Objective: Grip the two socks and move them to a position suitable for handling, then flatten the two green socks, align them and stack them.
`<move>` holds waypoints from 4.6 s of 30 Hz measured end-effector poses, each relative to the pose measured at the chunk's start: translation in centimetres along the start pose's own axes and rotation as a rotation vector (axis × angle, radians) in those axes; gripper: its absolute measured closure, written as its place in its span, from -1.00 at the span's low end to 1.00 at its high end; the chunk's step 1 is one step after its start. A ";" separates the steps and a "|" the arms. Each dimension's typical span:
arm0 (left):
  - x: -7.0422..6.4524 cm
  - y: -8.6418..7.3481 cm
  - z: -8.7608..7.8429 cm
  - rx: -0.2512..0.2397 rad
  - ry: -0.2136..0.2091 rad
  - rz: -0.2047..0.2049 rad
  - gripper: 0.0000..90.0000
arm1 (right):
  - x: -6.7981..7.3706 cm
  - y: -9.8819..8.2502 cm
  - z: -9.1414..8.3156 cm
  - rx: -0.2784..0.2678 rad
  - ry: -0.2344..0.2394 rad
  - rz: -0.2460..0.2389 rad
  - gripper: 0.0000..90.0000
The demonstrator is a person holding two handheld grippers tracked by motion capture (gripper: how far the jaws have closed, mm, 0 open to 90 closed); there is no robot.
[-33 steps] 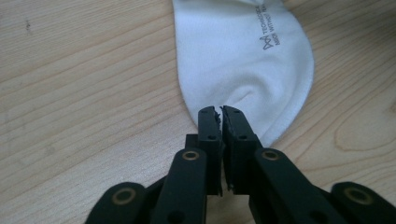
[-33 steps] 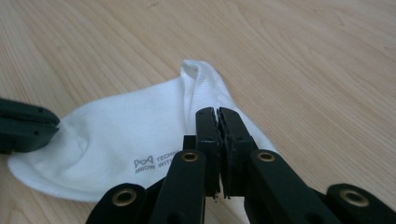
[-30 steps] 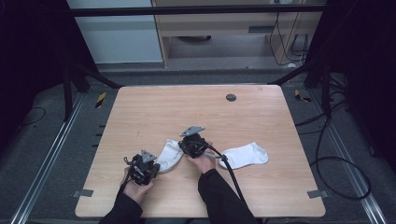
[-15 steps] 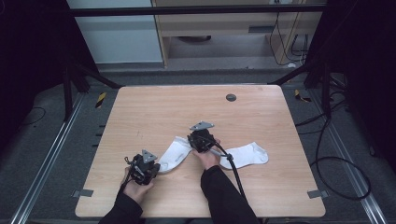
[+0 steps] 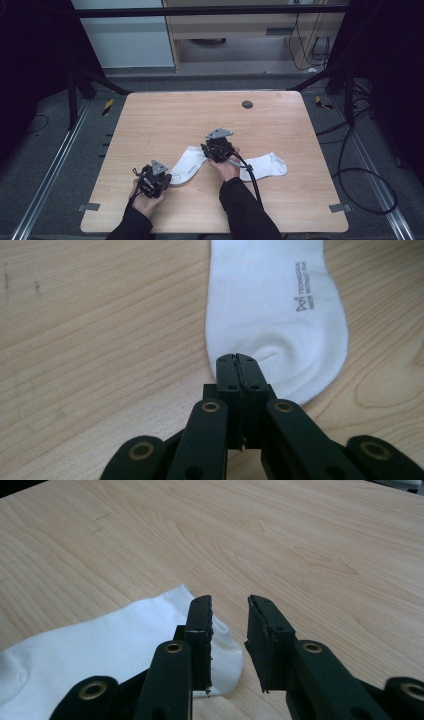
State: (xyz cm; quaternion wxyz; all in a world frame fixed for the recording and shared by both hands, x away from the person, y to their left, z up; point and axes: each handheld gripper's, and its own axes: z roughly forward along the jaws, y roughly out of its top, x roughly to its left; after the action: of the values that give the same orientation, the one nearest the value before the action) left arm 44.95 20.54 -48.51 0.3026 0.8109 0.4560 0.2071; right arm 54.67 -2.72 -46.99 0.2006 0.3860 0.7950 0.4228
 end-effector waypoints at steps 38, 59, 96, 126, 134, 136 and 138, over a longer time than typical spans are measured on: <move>0.1 1.8 0.5 -0.060 0.041 0.001 1.00 | 1.1 -3.5 -2.7 0.115 0.041 0.026 0.88; 0.7 3.0 0.5 -0.150 0.058 -0.030 0.43 | 1.1 -5.1 -5.7 0.015 0.068 0.073 0.33; -12.8 10.0 4.0 -0.199 -0.163 0.099 0.14 | -15.3 -11.4 -17.1 -0.006 -0.223 0.195 -0.03; -15.7 9.4 9.1 -0.075 -0.155 0.094 0.39 | -15.5 -12.6 -14.4 0.100 -0.182 0.164 0.21; -15.5 9.4 9.4 -0.069 -0.167 0.065 0.58 | -15.6 -12.8 -13.9 0.122 -0.170 0.156 0.29; -15.5 9.4 9.4 -0.069 -0.165 0.065 0.63 | -15.7 -12.8 -13.8 0.128 -0.176 0.154 0.34; -15.5 9.4 9.4 -0.068 -0.165 0.062 0.69 | -15.8 -12.9 -13.7 0.138 -0.182 0.153 0.39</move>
State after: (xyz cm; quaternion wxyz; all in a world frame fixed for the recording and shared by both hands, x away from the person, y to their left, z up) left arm 48.74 0.50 -49.94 0.3599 0.8282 0.3970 0.1640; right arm 49.89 -26.61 -50.02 0.2120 0.4950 0.7689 0.3447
